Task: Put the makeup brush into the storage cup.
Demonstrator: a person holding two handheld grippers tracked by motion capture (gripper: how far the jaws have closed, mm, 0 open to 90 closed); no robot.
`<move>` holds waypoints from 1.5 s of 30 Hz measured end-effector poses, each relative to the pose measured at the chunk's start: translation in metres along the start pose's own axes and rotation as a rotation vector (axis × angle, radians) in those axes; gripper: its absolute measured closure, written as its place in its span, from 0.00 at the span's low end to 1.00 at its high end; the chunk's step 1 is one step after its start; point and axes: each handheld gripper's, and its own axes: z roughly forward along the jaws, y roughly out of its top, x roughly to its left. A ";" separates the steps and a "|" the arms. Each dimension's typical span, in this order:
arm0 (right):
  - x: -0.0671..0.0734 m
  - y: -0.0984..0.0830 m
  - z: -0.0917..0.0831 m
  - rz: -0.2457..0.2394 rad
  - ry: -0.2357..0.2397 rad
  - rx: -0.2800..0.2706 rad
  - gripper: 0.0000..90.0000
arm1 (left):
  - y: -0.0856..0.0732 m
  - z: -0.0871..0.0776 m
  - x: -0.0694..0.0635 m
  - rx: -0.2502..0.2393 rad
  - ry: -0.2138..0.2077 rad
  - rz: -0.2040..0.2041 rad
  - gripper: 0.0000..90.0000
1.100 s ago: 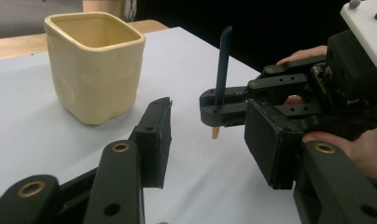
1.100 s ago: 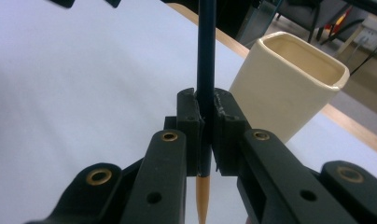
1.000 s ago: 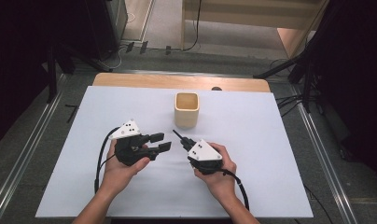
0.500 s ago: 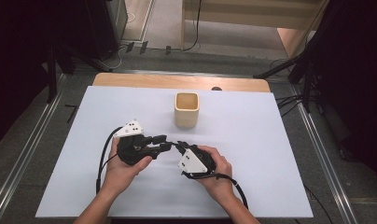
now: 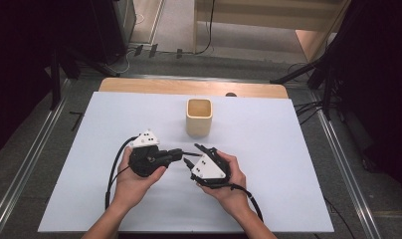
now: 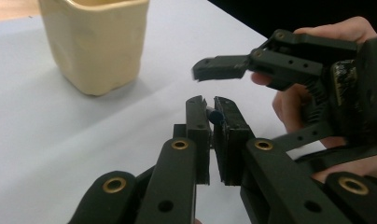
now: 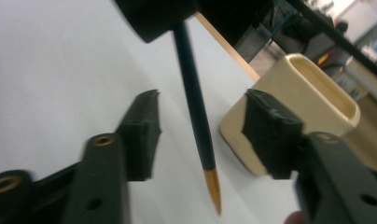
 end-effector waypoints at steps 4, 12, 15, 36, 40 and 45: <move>-0.005 -0.002 -0.007 0.194 -0.006 -0.042 0.41 | -0.001 -0.004 0.003 -0.033 0.020 0.000 0.96; -0.011 0.007 -0.021 0.529 -0.029 -0.036 0.14 | -0.004 -0.007 0.004 -0.106 0.045 0.000 0.96; -0.009 0.010 -0.024 0.614 -0.026 -0.037 0.08 | -0.006 -0.006 0.004 -0.126 0.048 0.001 0.96; -0.013 0.001 -0.029 1.174 0.017 -0.059 0.05 | -0.021 0.005 -0.005 -0.263 0.056 0.034 0.96; -0.014 -0.001 -0.028 1.225 0.024 -0.067 0.10 | -0.025 0.009 -0.006 -0.272 0.029 0.023 0.96; -0.018 -0.005 -0.028 1.303 0.032 -0.071 0.14 | -0.029 0.014 -0.012 -0.307 0.022 0.049 0.96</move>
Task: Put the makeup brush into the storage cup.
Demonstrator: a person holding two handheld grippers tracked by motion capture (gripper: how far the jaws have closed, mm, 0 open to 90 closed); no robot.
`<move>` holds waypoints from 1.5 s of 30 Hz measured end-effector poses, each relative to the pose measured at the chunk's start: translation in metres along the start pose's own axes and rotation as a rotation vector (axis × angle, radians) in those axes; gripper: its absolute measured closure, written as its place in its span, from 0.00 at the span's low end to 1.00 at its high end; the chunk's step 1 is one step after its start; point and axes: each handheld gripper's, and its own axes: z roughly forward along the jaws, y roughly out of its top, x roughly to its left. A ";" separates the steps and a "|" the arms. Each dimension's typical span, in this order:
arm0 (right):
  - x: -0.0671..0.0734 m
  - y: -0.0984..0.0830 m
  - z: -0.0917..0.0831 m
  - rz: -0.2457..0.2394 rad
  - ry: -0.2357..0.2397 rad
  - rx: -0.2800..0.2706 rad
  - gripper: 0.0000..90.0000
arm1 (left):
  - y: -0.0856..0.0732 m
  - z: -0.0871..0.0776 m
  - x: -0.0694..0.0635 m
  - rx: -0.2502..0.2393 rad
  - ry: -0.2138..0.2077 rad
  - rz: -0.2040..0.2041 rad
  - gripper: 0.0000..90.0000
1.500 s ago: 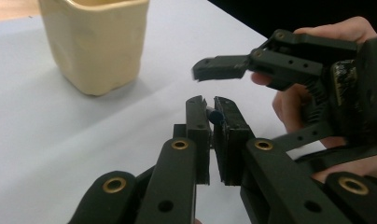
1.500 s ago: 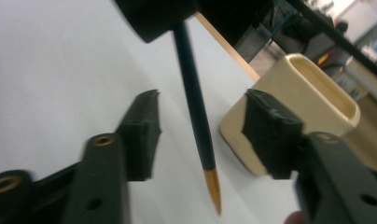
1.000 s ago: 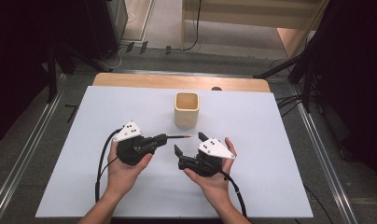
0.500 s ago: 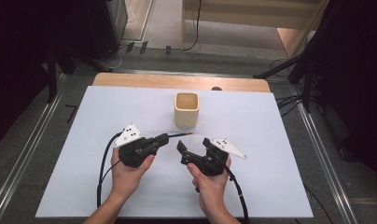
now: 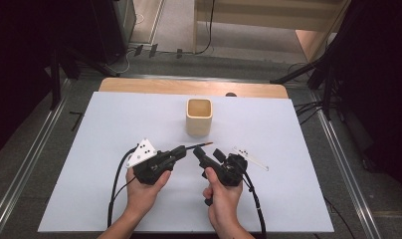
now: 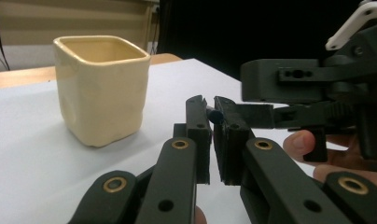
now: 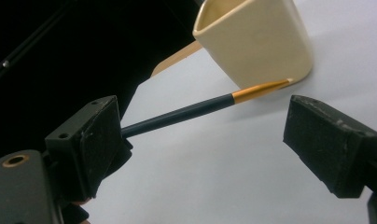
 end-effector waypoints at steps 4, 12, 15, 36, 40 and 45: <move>-0.006 0.001 0.002 0.072 0.003 0.017 0.15 | -0.003 0.002 -0.004 -0.008 -0.005 0.014 0.96; -0.017 0.004 0.006 0.189 0.021 0.047 0.21 | -0.005 0.005 -0.010 -0.018 -0.024 0.031 0.96; -0.021 0.004 0.008 0.225 0.033 0.056 0.27 | -0.006 0.006 -0.012 -0.019 -0.028 0.036 0.96; -0.038 0.016 0.003 0.087 0.106 -0.047 0.93 | -0.011 0.021 -0.012 0.178 -0.109 0.018 0.16; -0.035 0.019 0.002 -0.041 0.079 -0.071 0.93 | -0.011 0.019 -0.008 0.179 -0.127 0.015 0.00; -0.029 0.022 0.000 -0.194 0.049 -0.092 0.93 | -0.012 0.006 0.000 0.129 -0.114 0.044 0.00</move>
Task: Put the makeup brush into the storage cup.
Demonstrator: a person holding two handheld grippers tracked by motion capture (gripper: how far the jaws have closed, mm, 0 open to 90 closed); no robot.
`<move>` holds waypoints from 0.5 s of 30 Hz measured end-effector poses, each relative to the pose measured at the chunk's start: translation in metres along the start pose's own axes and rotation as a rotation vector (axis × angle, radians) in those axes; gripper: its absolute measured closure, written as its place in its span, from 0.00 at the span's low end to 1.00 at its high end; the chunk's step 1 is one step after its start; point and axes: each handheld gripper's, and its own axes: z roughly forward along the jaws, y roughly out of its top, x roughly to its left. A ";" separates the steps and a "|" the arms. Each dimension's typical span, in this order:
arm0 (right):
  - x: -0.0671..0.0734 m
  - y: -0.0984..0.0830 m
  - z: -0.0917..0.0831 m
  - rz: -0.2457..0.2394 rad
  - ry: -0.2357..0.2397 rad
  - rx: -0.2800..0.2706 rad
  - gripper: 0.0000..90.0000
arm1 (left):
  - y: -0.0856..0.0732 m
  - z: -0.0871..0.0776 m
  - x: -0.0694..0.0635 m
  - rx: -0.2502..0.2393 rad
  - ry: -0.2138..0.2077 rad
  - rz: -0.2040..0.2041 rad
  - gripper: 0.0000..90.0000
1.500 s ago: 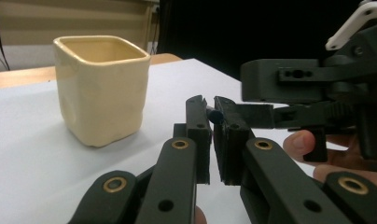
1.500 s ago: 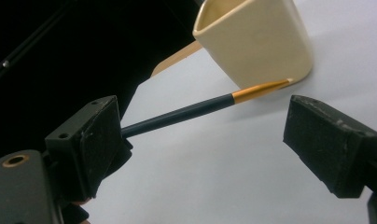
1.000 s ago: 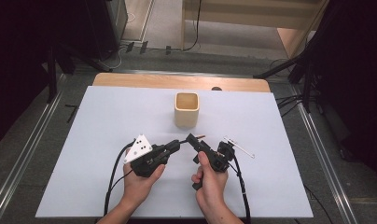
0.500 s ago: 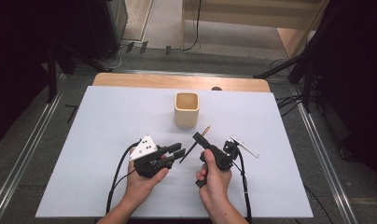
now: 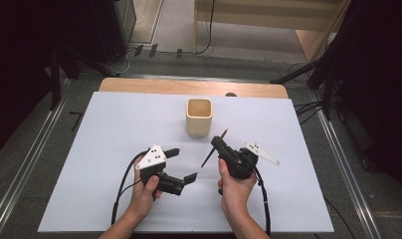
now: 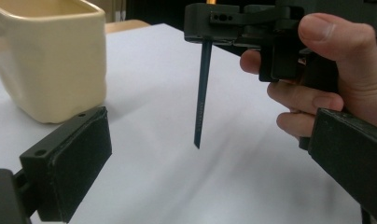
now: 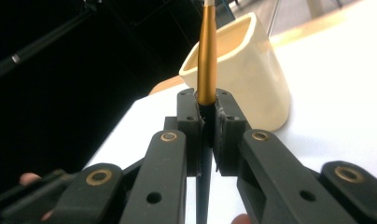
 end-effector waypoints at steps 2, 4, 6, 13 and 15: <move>0.002 0.001 0.000 -0.052 -0.004 -0.002 0.93 | -0.002 -0.005 0.004 -0.002 0.017 0.006 0.00; 0.003 0.002 0.000 -0.106 -0.009 -0.009 0.93 | -0.004 -0.010 0.007 -0.012 0.035 0.015 0.00; 0.005 0.004 0.000 -0.154 -0.007 -0.016 0.93 | -0.006 -0.016 0.011 -0.015 0.046 0.025 0.00; 0.010 0.013 0.000 -0.311 0.001 -0.037 0.93 | -0.017 -0.036 0.023 -0.002 0.096 0.042 0.00; 0.012 0.015 0.002 -0.354 0.011 -0.033 0.93 | -0.020 -0.043 0.025 -0.009 0.109 0.048 0.00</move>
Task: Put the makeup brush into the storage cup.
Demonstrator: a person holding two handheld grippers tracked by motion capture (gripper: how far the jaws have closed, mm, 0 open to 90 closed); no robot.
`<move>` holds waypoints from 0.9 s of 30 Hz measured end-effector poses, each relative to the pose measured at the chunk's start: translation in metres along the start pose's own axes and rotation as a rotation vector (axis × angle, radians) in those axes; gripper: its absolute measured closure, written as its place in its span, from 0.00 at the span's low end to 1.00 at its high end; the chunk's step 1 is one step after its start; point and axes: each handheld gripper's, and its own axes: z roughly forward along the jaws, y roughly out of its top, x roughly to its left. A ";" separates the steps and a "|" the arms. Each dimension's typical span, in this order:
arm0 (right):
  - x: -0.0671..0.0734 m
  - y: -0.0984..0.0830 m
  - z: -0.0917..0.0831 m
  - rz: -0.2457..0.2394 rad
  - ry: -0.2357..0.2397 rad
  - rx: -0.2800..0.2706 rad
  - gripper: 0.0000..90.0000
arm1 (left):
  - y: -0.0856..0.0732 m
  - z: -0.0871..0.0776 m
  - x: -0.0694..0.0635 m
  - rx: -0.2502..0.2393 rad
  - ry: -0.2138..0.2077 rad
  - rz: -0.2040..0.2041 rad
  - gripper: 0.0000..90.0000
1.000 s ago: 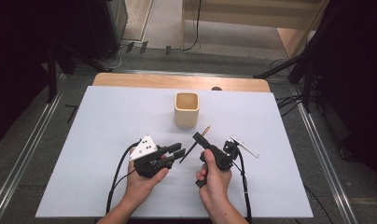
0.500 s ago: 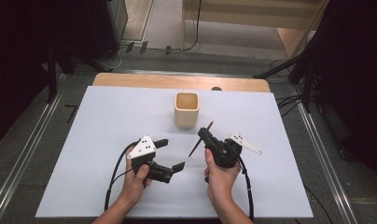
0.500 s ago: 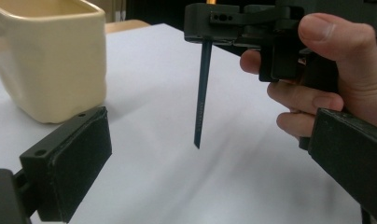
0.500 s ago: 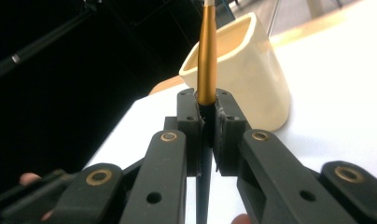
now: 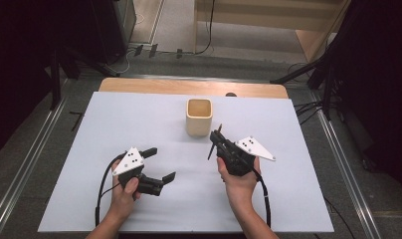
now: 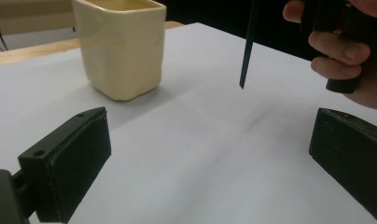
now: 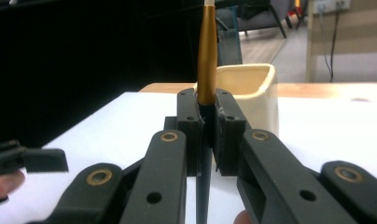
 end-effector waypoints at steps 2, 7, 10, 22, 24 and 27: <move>0.001 0.002 0.002 -0.040 0.001 -0.002 0.93 | -0.003 -0.005 0.003 -0.002 0.017 0.005 0.00; 0.001 0.004 0.007 -0.072 -0.013 -0.007 0.93 | -0.008 -0.018 0.010 0.004 0.039 0.023 0.00; 0.000 0.008 0.010 -0.090 -0.022 -0.016 0.93 | -0.011 -0.026 0.014 -0.005 0.047 0.011 0.00; -0.009 0.027 0.029 -0.128 -0.059 -0.033 0.93 | -0.021 -0.049 0.025 -0.014 0.096 0.020 0.00; -0.011 0.030 0.032 -0.123 -0.063 -0.034 0.93 | -0.023 -0.054 0.026 -0.025 0.107 0.018 0.00; -0.014 0.034 0.036 -0.115 -0.060 -0.040 0.93 | -0.025 -0.059 0.030 -0.041 0.113 0.001 0.00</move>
